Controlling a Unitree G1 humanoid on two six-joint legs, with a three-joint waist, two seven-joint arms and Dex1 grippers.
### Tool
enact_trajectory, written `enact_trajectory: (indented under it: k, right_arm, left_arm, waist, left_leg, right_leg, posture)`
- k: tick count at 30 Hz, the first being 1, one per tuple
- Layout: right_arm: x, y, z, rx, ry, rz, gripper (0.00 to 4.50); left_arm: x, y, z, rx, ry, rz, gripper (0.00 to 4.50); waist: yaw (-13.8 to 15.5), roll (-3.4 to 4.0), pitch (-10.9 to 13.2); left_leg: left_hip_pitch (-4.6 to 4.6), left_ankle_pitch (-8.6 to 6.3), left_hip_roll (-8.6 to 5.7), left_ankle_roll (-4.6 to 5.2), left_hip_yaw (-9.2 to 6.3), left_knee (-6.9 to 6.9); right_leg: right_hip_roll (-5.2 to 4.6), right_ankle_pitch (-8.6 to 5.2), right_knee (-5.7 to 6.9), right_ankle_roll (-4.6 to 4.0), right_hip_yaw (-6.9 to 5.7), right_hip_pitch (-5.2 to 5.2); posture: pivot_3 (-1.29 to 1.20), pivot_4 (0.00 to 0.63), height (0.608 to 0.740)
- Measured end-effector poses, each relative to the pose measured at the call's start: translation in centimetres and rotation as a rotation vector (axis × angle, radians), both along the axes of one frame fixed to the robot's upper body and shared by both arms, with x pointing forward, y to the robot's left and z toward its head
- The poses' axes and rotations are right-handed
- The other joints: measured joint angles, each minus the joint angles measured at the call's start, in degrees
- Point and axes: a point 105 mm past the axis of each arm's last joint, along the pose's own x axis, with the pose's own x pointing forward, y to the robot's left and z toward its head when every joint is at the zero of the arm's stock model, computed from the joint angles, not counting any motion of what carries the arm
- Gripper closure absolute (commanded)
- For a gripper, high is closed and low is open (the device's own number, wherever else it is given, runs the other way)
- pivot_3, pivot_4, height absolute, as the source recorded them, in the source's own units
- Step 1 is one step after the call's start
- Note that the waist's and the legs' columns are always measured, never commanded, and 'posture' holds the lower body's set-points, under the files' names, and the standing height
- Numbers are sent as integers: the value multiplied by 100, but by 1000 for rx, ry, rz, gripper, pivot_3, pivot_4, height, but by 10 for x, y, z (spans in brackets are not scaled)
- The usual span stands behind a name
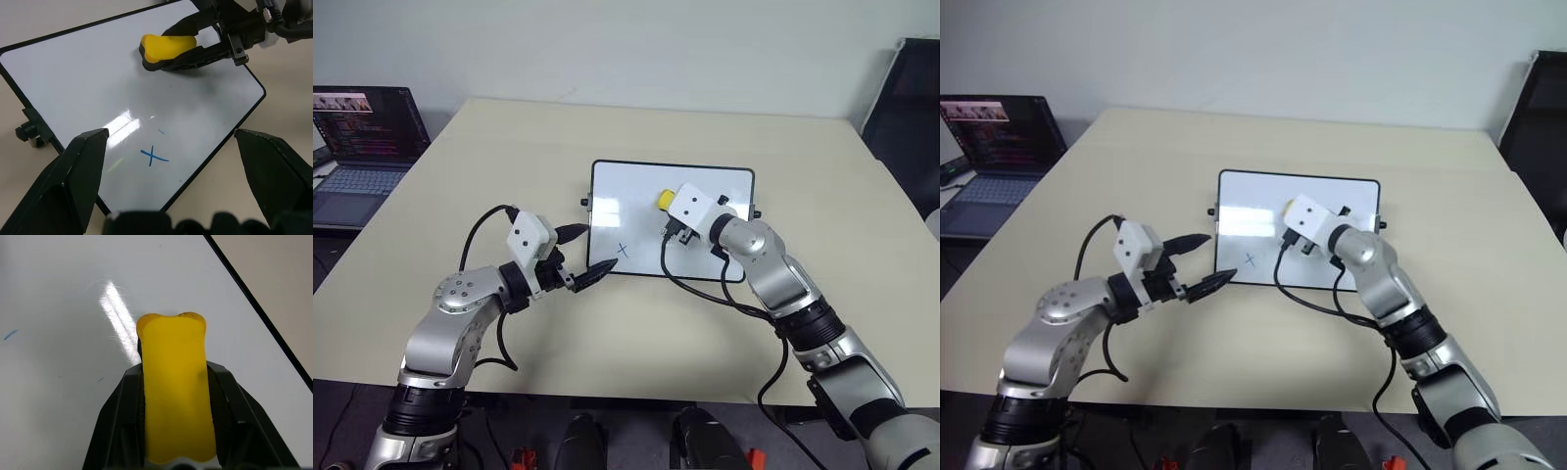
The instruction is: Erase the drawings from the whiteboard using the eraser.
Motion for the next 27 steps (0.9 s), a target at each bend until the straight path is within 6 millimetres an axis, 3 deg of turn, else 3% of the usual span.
enact_trajectory:
  k: [10,13,16,20,22,27]
  right_arm:
    - [-31,-5,-34,-60,144,83,3183]
    - [-28,-8,-27,-43,107,65,3183]
    - [-29,-16,-8,114,84,51,3183]
    - [-60,-5,5,335,115,170,3191]
    - [-79,-5,-1,381,149,213,3191]
    - [-103,-13,-14,429,206,218,3191]
  left_arm:
    - [1,4,-1,-15,19,27,0]
    - [4,14,-2,-29,27,63,0]
    - [3,23,-5,-40,37,93,0]
    - [0,30,-10,-46,51,118,0]
    - [-2,36,-11,-54,44,144,0]
    - [-8,40,-8,-91,33,184,0]
  waist:
    - [-9,0,0]
    - [-9,-1,2]
    - [-3,-1,3]
    - [-3,-1,3]
    - [10,-1,3]
    - [15,-1,4]
  left_leg:
    - [1,0,0,0,0,3]
    - [1,1,-1,0,0,4]
    - [-5,0,0,-1,0,-5]
    - [-6,-14,2,-17,-5,-27]
    - [-7,-24,2,-31,-6,-29]
    - [-8,-29,2,-37,-6,-27]
  right_leg:
    - [0,-1,2,-6,1,-2]
    - [0,0,2,-6,2,-4]
    - [-1,-4,-6,-4,1,-4]
    - [0,-22,-1,20,-9,-7]
    - [-1,-38,-1,18,-9,-6]
    - [-3,-46,-1,19,-9,-6]
  posture:
    - [0,150,740]
    - [0,150,740]
    - [0,150,740]
    - [0,150,740]
    - [0,150,740]
    - [0,150,740]
